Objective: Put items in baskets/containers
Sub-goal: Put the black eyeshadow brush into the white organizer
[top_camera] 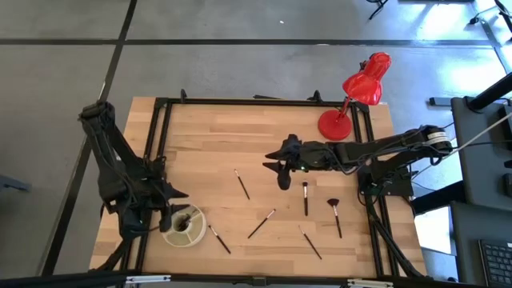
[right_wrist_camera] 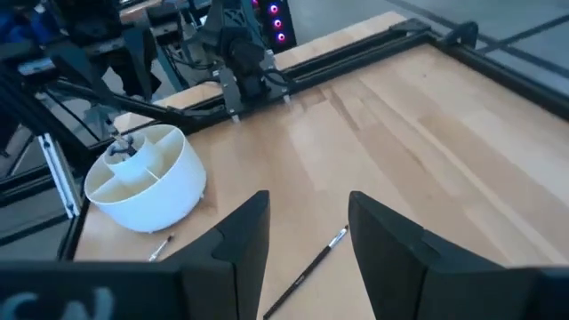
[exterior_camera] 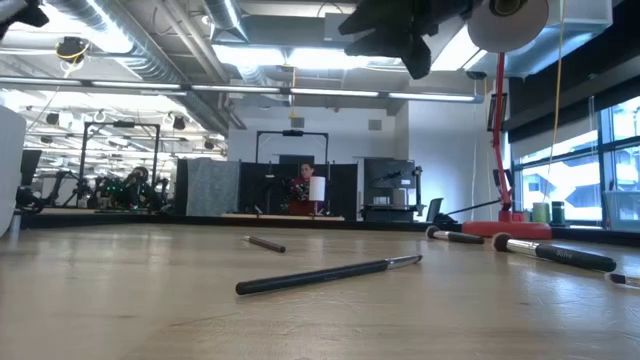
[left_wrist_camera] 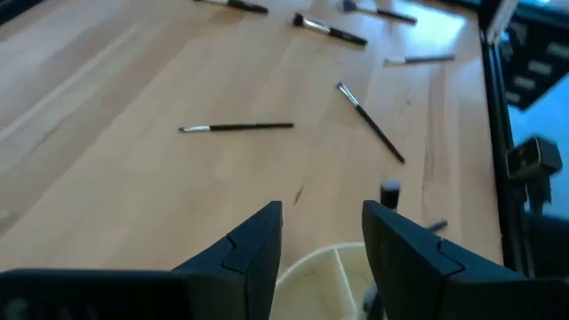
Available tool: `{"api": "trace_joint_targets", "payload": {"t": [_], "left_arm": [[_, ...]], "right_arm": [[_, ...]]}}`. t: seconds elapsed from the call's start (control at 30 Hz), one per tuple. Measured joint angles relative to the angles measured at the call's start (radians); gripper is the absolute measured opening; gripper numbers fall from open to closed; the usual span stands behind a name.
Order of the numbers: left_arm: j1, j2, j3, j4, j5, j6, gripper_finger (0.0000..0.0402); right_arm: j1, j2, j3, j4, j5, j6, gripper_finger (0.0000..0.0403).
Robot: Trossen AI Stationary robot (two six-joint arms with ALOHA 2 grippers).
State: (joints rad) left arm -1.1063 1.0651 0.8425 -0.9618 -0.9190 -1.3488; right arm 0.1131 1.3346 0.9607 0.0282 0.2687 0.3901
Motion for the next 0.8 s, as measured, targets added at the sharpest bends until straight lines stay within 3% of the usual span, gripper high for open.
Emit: {"api": "trace_joint_targets", "payload": {"t": [0.2,0.37,0.43,0.63,0.8], "left_arm": [[0.011,-0.020,0.000,0.033,-0.066,-0.011,0.0152],[0.043,-0.014,-0.002,0.148,-0.191,0.121,0.0152],[0.083,0.002,-0.015,0.209,-0.192,0.169,0.0152],[0.244,0.092,-0.041,0.299,0.016,0.243,0.0152],[0.366,0.129,-0.041,0.351,0.313,0.219,0.0152]], "right_arm": [[-0.018,0.067,0.000,-0.001,-0.004,0.029,0.0153],[-0.055,0.087,0.000,0.003,-0.008,0.078,0.0153],[-0.059,0.086,0.000,0.007,-0.008,0.089,0.0153],[-0.058,0.080,0.000,0.040,-0.012,0.078,0.0153],[-0.059,0.080,0.000,0.053,-0.034,0.067,0.0153]]}}
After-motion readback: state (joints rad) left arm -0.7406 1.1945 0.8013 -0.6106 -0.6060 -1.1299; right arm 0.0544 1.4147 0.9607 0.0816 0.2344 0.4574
